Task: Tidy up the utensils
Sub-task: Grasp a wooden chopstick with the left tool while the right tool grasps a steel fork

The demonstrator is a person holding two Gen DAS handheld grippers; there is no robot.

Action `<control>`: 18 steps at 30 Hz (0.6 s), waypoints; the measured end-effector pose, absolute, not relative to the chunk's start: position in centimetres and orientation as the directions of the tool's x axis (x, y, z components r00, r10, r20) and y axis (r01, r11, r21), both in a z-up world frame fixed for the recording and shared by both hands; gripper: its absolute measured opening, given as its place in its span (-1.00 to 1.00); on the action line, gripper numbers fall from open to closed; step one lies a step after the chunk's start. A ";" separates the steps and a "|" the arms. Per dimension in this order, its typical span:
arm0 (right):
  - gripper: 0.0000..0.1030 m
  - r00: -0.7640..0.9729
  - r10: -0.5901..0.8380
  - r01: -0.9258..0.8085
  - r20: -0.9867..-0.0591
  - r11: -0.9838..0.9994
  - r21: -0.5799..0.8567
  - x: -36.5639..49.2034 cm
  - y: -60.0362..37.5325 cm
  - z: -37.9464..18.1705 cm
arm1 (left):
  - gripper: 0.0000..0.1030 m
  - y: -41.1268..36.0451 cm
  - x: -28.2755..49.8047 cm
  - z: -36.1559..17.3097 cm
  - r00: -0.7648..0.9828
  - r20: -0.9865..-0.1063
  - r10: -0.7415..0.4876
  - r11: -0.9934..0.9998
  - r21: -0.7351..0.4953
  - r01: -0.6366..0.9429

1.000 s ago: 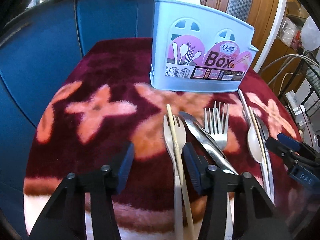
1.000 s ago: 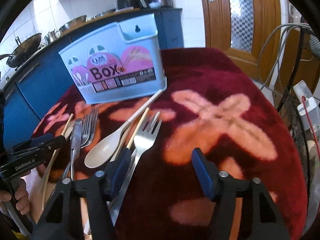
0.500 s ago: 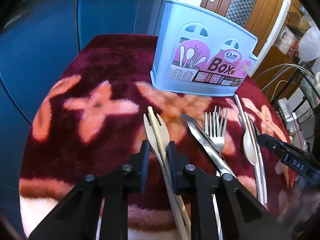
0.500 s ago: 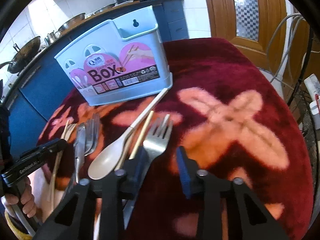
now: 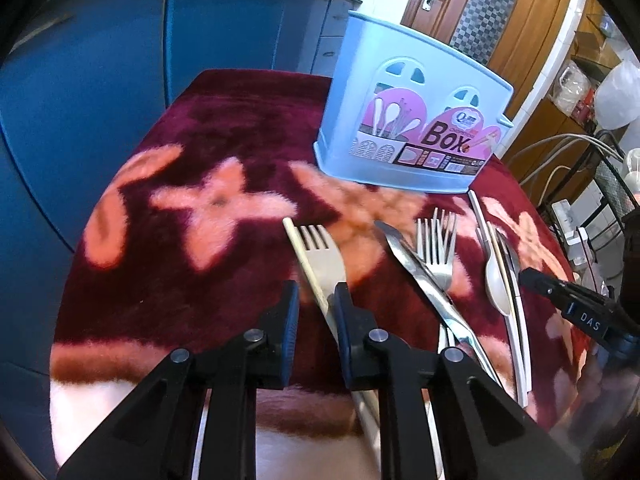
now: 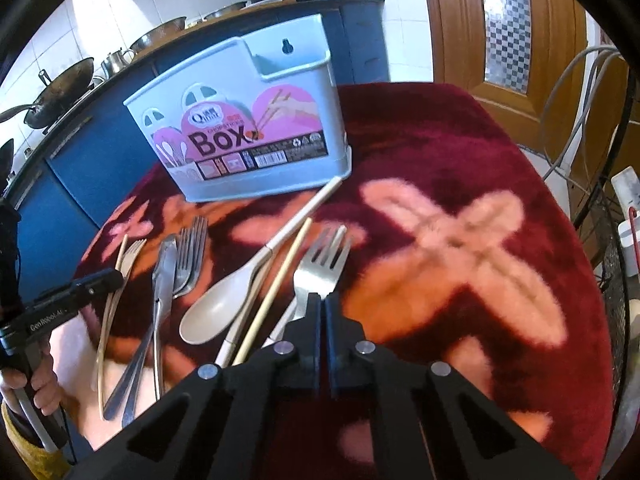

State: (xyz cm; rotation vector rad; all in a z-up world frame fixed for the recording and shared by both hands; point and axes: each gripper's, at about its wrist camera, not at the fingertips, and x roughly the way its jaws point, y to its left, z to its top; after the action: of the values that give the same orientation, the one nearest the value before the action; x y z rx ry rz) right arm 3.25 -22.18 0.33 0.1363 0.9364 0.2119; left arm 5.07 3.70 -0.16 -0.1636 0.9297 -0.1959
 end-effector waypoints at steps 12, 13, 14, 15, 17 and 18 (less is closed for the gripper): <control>-0.26 0.547 0.358 -0.084 -0.757 0.923 0.375 4.1 -23.1 0.0 | -0.64 5.6 5.8 -0.7 0.541 -0.779 -0.316 0.937 -0.347 0.048; -0.25 0.547 0.363 -0.081 -0.755 0.920 0.384 4.2 -23.2 0.0 | -0.66 5.7 5.8 -0.8 0.543 -0.775 -0.324 0.934 -0.354 0.053; -0.25 0.547 0.367 -0.081 -0.752 0.918 0.389 4.2 -23.2 0.0 | -0.69 5.8 5.8 -0.8 0.544 -0.771 -0.330 0.932 -0.359 0.055; -0.25 0.546 0.368 -0.082 -0.753 0.918 0.388 4.3 -23.2 0.0 | -0.71 5.9 5.8 -0.8 0.545 -0.768 -0.336 0.929 -0.366 0.058; -0.25 0.541 0.364 -0.085 -0.758 0.921 0.381 4.4 -23.0 -0.1 | -0.74 6.1 6.1 -0.9 0.545 -0.764 -0.345 0.924 -0.377 0.057; -0.25 0.539 0.361 -0.087 -0.761 0.922 0.376 4.5 -23.0 -0.1 | -0.75 6.1 6.3 -0.9 0.544 -0.763 -0.349 0.923 -0.382 0.056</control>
State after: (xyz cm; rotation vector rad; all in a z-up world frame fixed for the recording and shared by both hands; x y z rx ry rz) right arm 4.51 -22.96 -0.15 0.3106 0.9686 0.2719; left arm 6.29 6.15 -0.92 -0.3316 0.9705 -0.2454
